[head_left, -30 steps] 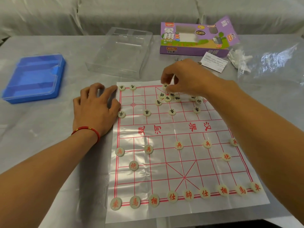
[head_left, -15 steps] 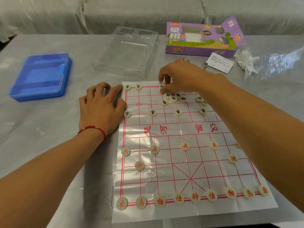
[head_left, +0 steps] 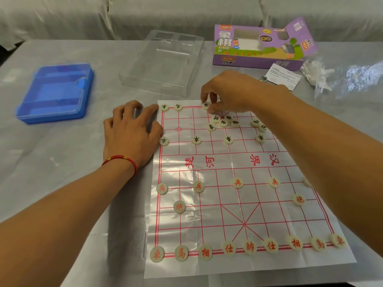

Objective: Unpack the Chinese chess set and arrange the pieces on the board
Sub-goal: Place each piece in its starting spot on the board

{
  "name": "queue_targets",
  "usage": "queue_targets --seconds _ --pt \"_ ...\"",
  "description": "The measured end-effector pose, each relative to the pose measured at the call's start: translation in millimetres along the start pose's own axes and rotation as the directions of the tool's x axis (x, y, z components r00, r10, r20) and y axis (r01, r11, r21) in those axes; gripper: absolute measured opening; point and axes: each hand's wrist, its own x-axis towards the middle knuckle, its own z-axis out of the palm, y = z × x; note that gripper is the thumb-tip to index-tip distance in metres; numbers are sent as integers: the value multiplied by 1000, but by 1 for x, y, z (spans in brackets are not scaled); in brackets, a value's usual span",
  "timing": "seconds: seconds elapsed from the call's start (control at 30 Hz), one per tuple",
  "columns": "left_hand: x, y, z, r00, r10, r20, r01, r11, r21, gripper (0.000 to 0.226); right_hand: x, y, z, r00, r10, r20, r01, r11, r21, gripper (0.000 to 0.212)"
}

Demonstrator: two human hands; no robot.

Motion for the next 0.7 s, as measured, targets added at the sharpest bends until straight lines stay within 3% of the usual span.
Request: queue_targets --seconds 0.2,0.6,0.7 --pt "0 -1 2 1000 2 -10 -2 1000 5 48 -1 0 1 1000 -11 -28 11 1000 5 25" --pt "-1 -1 0 1000 8 -8 -8 1000 -5 47 -5 2 -4 1000 14 -19 -14 1000 27 31" --pt "-1 -1 0 1000 9 -8 -10 1000 -12 47 -19 8 -14 999 33 -40 -31 999 42 23"
